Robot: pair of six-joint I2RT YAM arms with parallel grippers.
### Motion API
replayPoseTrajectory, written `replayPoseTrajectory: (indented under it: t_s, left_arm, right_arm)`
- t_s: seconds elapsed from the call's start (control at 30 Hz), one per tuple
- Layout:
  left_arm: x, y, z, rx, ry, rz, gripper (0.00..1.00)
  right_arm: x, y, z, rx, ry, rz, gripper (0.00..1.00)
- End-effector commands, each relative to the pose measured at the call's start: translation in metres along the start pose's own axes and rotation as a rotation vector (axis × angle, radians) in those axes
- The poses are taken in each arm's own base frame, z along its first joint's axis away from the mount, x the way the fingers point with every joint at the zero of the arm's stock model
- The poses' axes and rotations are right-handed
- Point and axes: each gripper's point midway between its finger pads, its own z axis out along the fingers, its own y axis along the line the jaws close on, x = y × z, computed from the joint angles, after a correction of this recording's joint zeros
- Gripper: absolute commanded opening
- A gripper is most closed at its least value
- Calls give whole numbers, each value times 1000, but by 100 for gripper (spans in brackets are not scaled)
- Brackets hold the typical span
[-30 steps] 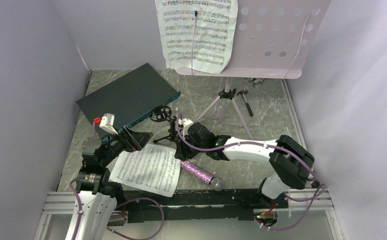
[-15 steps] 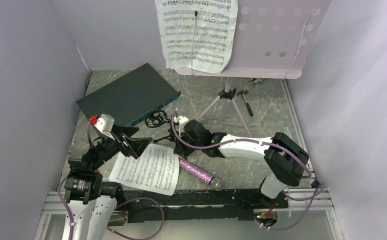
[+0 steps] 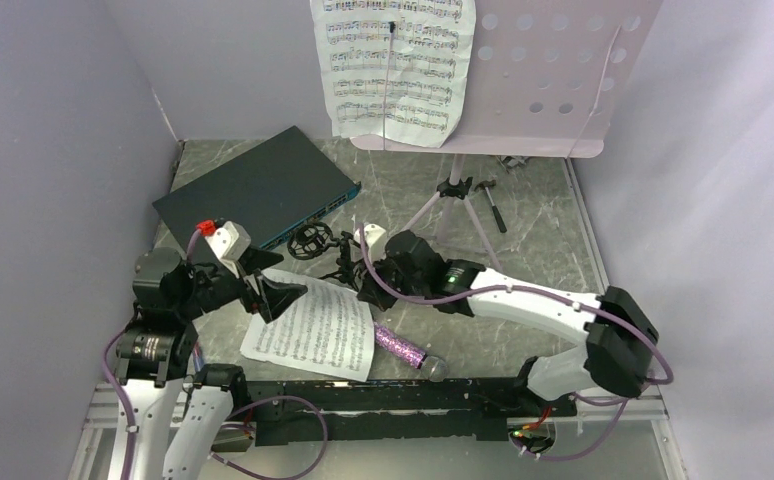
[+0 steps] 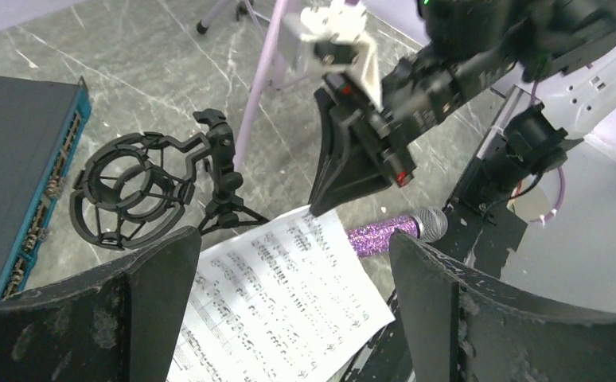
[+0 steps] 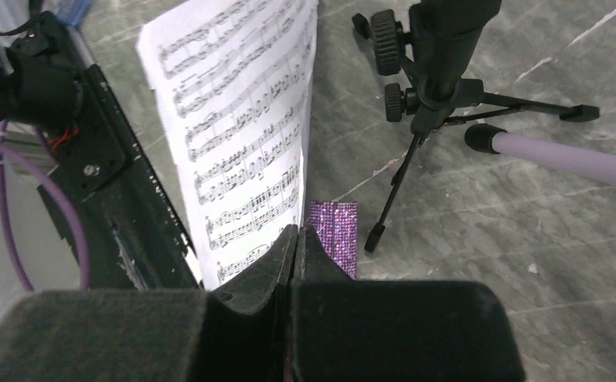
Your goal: Set up the instrument practice props
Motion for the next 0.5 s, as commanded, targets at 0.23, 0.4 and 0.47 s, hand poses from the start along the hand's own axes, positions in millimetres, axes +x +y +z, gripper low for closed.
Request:
replayPoseTrajectory:
  t_s: [0.23,0.4,0.47]
  left_arm:
    - [-4,-23,0,201,28,168,94]
    - [-7,-19,8,237,40,154,94]
    - [-10,-15,12,241,50,143,94]
  right_arm:
    - [-35,49,-70,-215,-38,-216,0]
    - [-45,57,-88,-238,-38,-252,0]
    - [-48,58,-94,-237,-48,-261,0]
